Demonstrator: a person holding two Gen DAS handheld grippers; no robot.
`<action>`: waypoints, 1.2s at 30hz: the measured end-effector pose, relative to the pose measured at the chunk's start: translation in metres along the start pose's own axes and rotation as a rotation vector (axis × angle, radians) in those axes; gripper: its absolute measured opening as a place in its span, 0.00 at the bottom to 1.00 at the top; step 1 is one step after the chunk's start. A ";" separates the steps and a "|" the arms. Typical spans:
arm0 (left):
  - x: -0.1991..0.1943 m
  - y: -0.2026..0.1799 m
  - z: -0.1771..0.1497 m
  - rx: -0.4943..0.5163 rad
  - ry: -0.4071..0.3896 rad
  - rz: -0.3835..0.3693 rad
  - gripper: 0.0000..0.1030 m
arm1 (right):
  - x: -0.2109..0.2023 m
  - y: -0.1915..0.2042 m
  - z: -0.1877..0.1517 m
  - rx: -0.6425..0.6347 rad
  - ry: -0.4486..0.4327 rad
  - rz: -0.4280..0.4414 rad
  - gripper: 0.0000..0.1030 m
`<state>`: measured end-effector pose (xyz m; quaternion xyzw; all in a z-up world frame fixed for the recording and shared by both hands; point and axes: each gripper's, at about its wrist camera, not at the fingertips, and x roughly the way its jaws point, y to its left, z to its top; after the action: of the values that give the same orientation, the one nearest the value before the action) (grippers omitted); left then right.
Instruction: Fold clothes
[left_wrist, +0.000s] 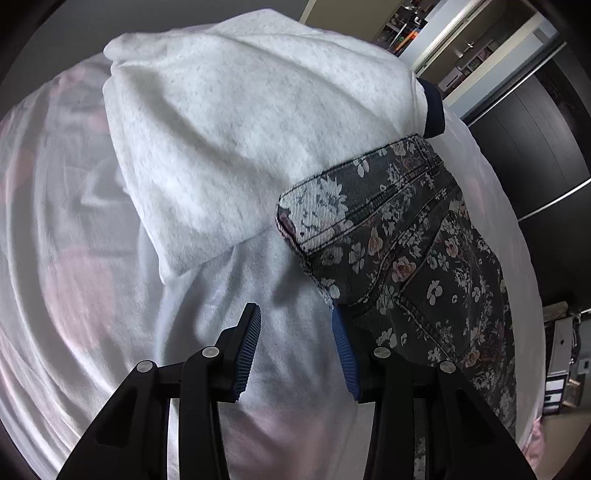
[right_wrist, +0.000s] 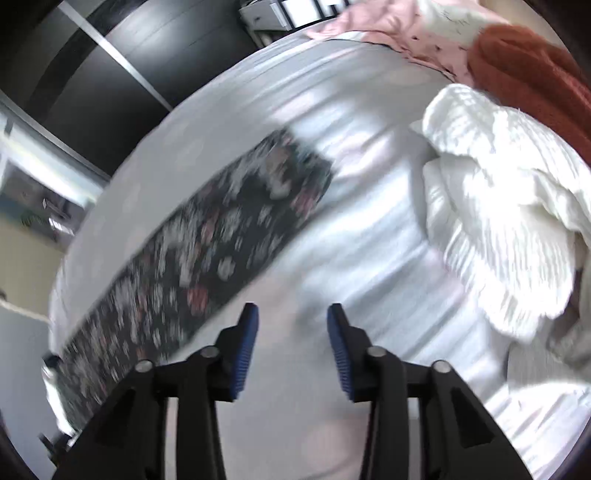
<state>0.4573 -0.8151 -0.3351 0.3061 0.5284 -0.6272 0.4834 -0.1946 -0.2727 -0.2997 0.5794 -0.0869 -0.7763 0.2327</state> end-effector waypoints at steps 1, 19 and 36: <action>0.002 0.002 -0.001 -0.014 0.020 -0.013 0.41 | 0.004 -0.009 0.012 0.027 -0.002 0.036 0.46; 0.014 0.016 -0.006 -0.172 0.054 -0.187 0.41 | 0.092 -0.009 0.077 0.050 -0.044 0.094 0.48; 0.005 -0.037 -0.010 -0.101 -0.031 -0.188 0.45 | 0.092 -0.007 0.078 0.014 -0.039 0.066 0.45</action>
<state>0.4203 -0.8078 -0.3284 0.2208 0.5783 -0.6472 0.4450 -0.2902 -0.3199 -0.3567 0.5625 -0.1161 -0.7787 0.2522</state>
